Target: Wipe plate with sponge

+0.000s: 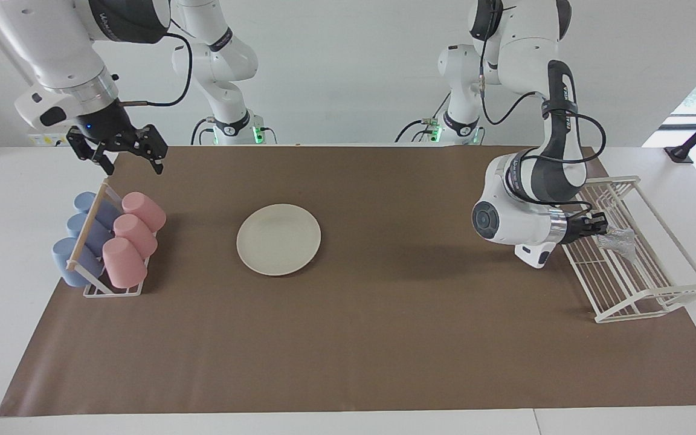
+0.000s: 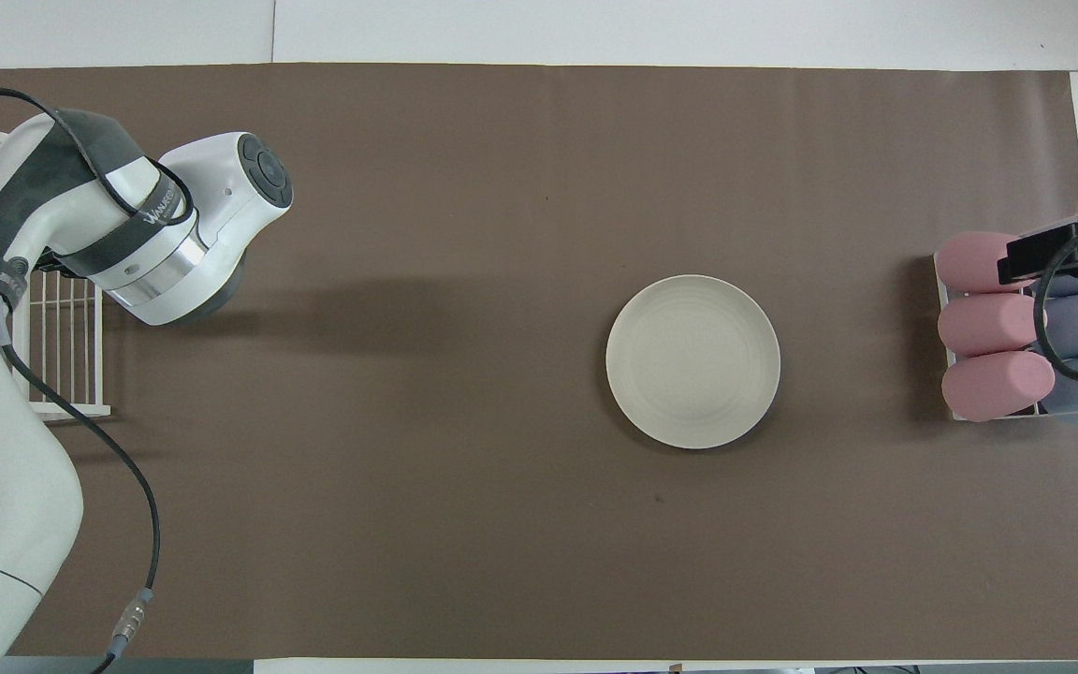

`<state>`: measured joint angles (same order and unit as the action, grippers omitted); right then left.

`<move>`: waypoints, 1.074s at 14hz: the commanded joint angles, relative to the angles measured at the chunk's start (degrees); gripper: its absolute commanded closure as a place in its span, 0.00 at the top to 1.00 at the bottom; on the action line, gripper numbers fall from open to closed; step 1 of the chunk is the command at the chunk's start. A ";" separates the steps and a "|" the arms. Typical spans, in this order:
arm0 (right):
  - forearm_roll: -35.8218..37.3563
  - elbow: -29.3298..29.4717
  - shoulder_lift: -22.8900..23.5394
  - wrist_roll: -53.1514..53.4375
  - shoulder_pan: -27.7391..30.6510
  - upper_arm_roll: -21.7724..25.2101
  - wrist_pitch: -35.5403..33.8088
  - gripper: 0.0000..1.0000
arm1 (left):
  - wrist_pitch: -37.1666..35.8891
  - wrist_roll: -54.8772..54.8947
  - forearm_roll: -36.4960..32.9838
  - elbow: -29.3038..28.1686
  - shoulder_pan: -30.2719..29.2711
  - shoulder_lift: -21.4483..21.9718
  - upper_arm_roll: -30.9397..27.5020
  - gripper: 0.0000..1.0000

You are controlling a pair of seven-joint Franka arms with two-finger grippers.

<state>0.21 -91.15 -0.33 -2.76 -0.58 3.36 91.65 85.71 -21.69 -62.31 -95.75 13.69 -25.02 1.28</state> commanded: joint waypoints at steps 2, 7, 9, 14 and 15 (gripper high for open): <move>0.05 1.24 0.68 -1.63 1.10 -0.72 -0.60 1.00 | 1.74 -0.90 0.09 -1.63 -1.30 1.55 0.39 0.00; 0.05 1.15 0.68 -1.63 1.01 -0.72 -0.95 1.00 | 2.09 -0.72 0.35 -1.54 -1.30 1.55 0.39 0.83; 0.05 1.15 0.68 -1.63 1.01 -0.72 -0.95 1.00 | 2.27 -0.72 1.05 -1.37 -1.30 1.55 0.39 0.93; 0.05 1.07 0.60 -1.63 0.93 -0.72 -1.30 1.00 | 2.53 -0.11 9.29 1.61 -1.56 2.95 0.39 1.00; 0.05 1.07 0.60 -1.63 0.93 -0.72 -1.30 1.00 | 2.80 0.50 12.71 2.67 -2.35 4.18 0.39 1.00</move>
<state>0.21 -91.15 -0.30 -2.76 -0.57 3.31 91.53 86.98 -22.10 -54.63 -94.14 13.00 -23.94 1.34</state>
